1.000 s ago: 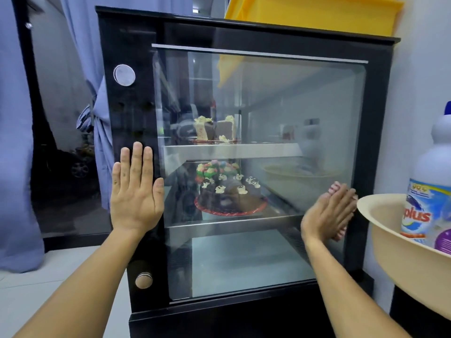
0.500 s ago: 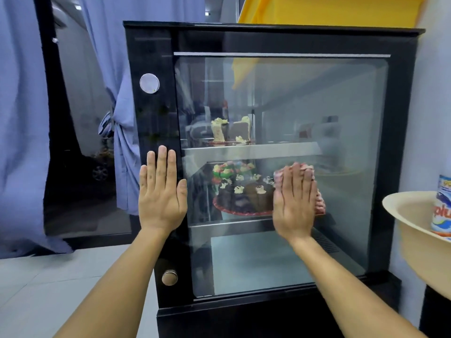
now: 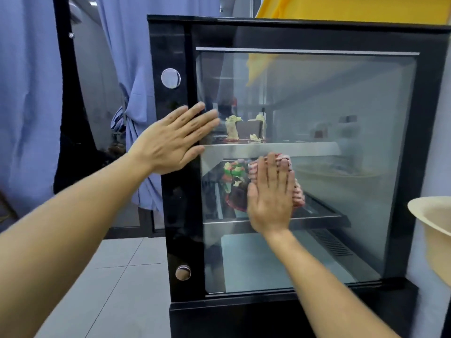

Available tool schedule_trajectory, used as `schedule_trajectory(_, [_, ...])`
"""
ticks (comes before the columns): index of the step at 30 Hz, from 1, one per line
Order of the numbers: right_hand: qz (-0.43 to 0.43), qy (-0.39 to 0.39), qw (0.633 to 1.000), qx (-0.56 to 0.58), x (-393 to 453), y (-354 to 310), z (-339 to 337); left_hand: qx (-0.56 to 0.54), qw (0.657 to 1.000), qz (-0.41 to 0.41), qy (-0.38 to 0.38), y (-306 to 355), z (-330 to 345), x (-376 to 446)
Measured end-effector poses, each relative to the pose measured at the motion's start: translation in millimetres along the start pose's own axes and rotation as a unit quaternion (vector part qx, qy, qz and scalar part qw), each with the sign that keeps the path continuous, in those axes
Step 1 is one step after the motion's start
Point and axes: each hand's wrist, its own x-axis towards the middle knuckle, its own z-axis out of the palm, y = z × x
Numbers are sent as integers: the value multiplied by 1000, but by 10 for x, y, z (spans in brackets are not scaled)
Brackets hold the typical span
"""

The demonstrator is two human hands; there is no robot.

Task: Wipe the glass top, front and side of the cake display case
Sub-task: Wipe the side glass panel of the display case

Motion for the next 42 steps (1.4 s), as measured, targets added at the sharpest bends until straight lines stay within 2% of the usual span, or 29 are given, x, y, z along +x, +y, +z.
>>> schedule_trajectory(1, [44, 5, 999, 15, 41, -276, 36, 6, 1000, 10, 2, -30, -5, 68])
schedule_trajectory(2, [22, -6, 999, 25, 6, -544, 85, 9, 1000, 13, 4, -41, 0, 102])
schedule_trajectory(4, [-151, -61, 986, 39, -247, -932, 178, 10, 1000, -9, 10, -4, 9, 78])
schedule_trajectory(6, [-329, -98, 938, 49, -546, -995, 224, 12, 999, -32, 14, 55, 19, 29])
schedule_trajectory(7, [-378, -98, 920, 44, -594, -931, 220, 13, 999, -32, 14, 68, 22, 25])
schedule_trajectory(9, [-378, -83, 921, 39, -490, -775, 202, 11, 999, -24, 19, 51, 10, 25])
schedule_trajectory(11, [-248, -42, 967, 45, -286, -748, 154, 12, 999, -25, 21, 45, -4, 32])
schedule_trajectory(12, [-182, -31, 981, 50, -220, -824, 134, 11, 999, -25, 20, 51, -5, 36])
schedule_trajectory(13, [-159, -33, 985, 57, -217, -956, 144, 8, 999, -24, 19, 55, -4, 30])
schedule_trajectory(14, [-185, -42, 980, 63, -274, -1102, 176, 5, 1000, -24, 20, 61, -4, 30])
schedule_trajectory(16, [-312, -76, 945, 66, -472, -1301, 250, -1, 999, -28, 19, 56, -18, 34])
schedule_trajectory(19, [-420, -102, 901, 41, -507, -1126, 267, -5, 999, -34, 21, 64, -29, 25])
schedule_trajectory(21, [-437, -85, 895, 36, -312, -1015, 248, -7, 999, -38, 23, 85, -28, 23])
schedule_trajectory(24, [-311, -59, 945, 86, -84, -1132, 195, -10, 999, -41, 25, 90, -20, 32])
schedule_trajectory(25, [-289, -64, 950, 95, -112, -1218, 200, -12, 999, -43, 26, 84, -20, 28])
schedule_trajectory(26, [-304, -74, 946, 87, -215, -1286, 221, -14, 999, -44, 27, 83, -20, 25])
schedule_trajectory(27, [-354, -86, 929, 66, -375, -1324, 260, -14, 999, -44, 29, 89, -13, 23])
schedule_trajectory(29, [-479, -96, 873, -8, -657, -1268, 345, -10, 998, -44, 32, 96, -3, 27])
schedule_trajectory(32, [-531, -103, 840, -42, -520, -1139, 340, -11, 998, -49, 34, 88, -2, 30])
schedule_trajectory(33, [-516, -101, 850, -28, -374, -1097, 298, -15, 998, -53, 34, 97, -1, 25])
schedule_trajectory(34, [-473, -86, 877, -2, -209, -1019, 251, -20, 998, -58, 35, 111, 6, 18])
schedule_trajectory(36, [-333, -30, 942, 34, 88, -762, 160, -34, 995, -84, 46, 165, 15, -3])
schedule_trajectory(38, [-186, -3, 981, 51, 126, -539, 97, -50, 989, -126, 54, 256, 27, -41])
schedule_trajectory(40, [-76, 0, 996, 42, -189, -497, 114, -74, 980, -174, 57, 405, 44, -92])
schedule_trajectory(41, [-65, -22, 997, 32, -439, -534, 132, -90, 973, -204, 56, 511, 58, -145])
schedule_trajectory(42, [-106, -51, 993, 26, -704, -591, 142, -105, 965, -235, 57, 635, 79, -221])
